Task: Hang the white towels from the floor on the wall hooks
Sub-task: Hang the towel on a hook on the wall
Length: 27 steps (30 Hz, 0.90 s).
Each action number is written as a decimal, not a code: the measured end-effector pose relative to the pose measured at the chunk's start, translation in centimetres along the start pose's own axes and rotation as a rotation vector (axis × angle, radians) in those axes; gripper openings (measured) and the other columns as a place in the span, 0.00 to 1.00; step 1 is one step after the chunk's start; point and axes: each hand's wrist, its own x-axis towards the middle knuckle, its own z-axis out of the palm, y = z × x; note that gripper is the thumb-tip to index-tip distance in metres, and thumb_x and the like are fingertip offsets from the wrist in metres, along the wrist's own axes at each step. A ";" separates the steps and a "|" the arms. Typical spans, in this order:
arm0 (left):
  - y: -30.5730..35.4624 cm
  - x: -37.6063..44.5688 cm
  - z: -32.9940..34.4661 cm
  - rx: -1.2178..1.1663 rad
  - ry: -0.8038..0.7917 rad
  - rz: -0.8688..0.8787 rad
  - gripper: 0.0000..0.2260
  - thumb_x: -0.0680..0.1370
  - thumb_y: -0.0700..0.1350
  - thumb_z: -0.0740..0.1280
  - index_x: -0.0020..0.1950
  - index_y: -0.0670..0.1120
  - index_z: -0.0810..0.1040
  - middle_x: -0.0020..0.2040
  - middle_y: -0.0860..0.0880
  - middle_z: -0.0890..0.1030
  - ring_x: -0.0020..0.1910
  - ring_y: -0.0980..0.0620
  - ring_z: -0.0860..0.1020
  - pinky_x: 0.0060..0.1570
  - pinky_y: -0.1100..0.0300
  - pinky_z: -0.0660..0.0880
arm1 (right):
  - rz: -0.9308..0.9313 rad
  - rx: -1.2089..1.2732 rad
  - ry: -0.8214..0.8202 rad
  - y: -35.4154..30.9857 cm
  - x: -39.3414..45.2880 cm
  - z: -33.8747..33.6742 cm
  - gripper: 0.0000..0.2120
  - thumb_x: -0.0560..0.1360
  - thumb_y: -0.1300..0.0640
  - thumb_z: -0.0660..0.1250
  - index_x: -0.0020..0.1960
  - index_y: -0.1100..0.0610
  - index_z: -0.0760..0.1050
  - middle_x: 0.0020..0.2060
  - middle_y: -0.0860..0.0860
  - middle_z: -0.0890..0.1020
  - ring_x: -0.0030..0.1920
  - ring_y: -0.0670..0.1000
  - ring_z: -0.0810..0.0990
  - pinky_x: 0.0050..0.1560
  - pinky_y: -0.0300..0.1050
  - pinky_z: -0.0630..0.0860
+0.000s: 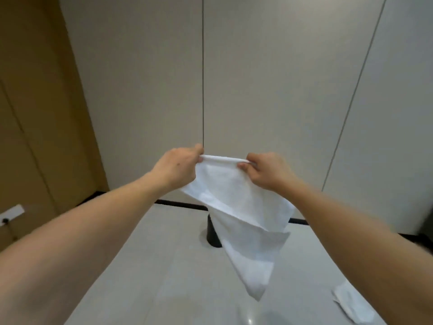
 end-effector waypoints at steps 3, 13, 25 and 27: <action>-7.3 0.8 -0.1 0.103 0.027 -0.078 0.06 0.80 0.41 0.59 0.47 0.49 0.63 0.39 0.48 0.78 0.32 0.44 0.69 0.31 0.55 0.63 | -0.146 0.029 0.013 -2.9 7.8 3.9 0.19 0.79 0.41 0.58 0.36 0.53 0.67 0.32 0.51 0.78 0.37 0.59 0.77 0.33 0.46 0.65; -27.0 2.3 -1.4 0.331 -0.042 -0.416 0.07 0.81 0.41 0.59 0.46 0.50 0.61 0.33 0.54 0.71 0.31 0.48 0.72 0.30 0.51 0.70 | -0.489 0.260 -0.036 -13.3 31.5 15.8 0.20 0.79 0.41 0.60 0.34 0.52 0.64 0.28 0.48 0.73 0.37 0.59 0.75 0.33 0.47 0.64; -50.5 -6.3 -2.8 0.442 -0.056 -0.714 0.05 0.82 0.47 0.57 0.48 0.55 0.62 0.39 0.52 0.76 0.34 0.50 0.73 0.31 0.52 0.70 | -0.745 0.479 -0.149 -35.2 46.5 29.4 0.21 0.79 0.40 0.61 0.32 0.50 0.65 0.26 0.45 0.73 0.31 0.47 0.73 0.29 0.43 0.61; -55.1 -7.6 -3.2 0.451 -0.045 -0.743 0.05 0.82 0.48 0.57 0.47 0.54 0.62 0.40 0.51 0.77 0.35 0.49 0.74 0.32 0.52 0.70 | -0.765 0.492 -0.175 -39.4 49.1 31.3 0.21 0.79 0.40 0.61 0.32 0.49 0.66 0.27 0.45 0.73 0.31 0.47 0.73 0.29 0.43 0.62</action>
